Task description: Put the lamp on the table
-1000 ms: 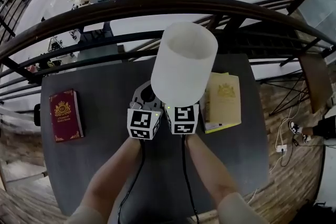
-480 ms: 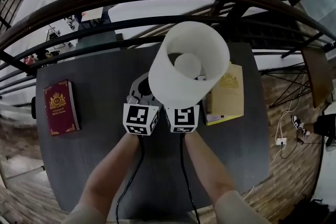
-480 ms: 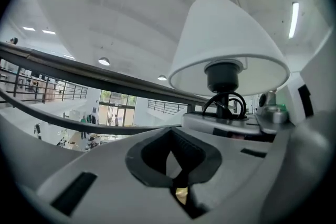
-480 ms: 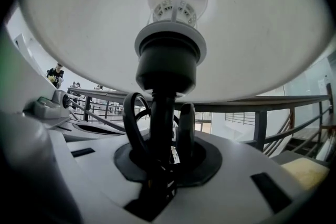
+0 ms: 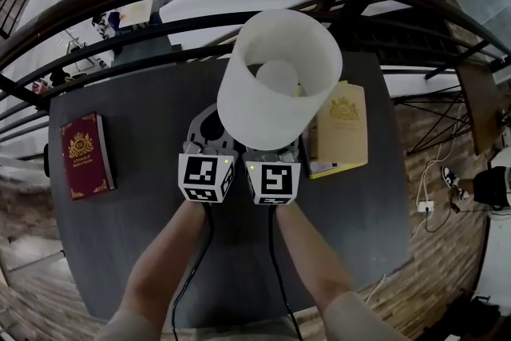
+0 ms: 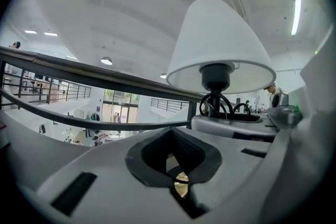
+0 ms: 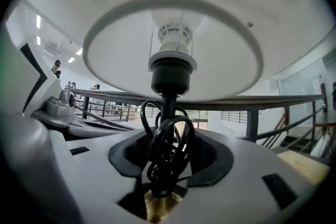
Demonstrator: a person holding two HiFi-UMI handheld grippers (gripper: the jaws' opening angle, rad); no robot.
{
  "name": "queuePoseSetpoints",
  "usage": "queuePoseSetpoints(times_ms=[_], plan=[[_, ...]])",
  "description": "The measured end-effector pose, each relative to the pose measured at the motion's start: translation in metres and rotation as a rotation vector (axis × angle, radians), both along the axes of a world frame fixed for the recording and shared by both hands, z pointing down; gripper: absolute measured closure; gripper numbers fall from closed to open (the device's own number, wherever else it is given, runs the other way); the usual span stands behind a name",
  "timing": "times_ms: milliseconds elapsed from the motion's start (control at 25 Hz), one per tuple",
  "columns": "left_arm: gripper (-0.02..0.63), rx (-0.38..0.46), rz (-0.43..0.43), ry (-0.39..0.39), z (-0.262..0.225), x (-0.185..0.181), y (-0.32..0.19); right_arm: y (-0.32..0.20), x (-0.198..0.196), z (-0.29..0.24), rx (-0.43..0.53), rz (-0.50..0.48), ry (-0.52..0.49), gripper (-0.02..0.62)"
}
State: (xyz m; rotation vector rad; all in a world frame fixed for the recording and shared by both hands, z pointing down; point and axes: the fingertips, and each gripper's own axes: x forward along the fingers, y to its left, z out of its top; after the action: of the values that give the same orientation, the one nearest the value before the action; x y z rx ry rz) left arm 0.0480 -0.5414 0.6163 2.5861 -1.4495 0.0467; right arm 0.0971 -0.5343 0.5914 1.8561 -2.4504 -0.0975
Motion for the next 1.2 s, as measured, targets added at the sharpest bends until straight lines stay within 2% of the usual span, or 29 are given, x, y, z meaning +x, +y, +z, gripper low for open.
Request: queuePoseSetpoints(times_ms=[280, 440, 560, 840, 1080, 1200], plan=[[0.601, -0.018, -0.002, -0.056, -0.004, -0.013, 0.023, 0.034, 0.006, 0.002, -0.109, 0.020, 0.009, 0.430], [0.601, -0.045, -0.051, -0.141, -0.008, -0.032, 0.035, 0.056, 0.019, 0.015, -0.212, 0.080, 0.044, 0.430], [0.601, -0.058, -0.055, -0.171, -0.020, -0.042, 0.050, 0.077, 0.028, 0.012, -0.244, 0.096, 0.064, 0.430], [0.601, -0.078, -0.036, -0.172, -0.072, -0.054, 0.096, 0.122, 0.043, -0.051, -0.215, 0.110, 0.070, 0.431], [0.601, -0.027, -0.011, -0.183, -0.153, -0.061, 0.133, 0.153, 0.069, -0.140, -0.156, 0.135, 0.054, 0.430], [0.601, -0.029, -0.025, -0.226, -0.186, -0.071, 0.146, 0.169, 0.075, -0.188, -0.138, 0.120, 0.059, 0.431]])
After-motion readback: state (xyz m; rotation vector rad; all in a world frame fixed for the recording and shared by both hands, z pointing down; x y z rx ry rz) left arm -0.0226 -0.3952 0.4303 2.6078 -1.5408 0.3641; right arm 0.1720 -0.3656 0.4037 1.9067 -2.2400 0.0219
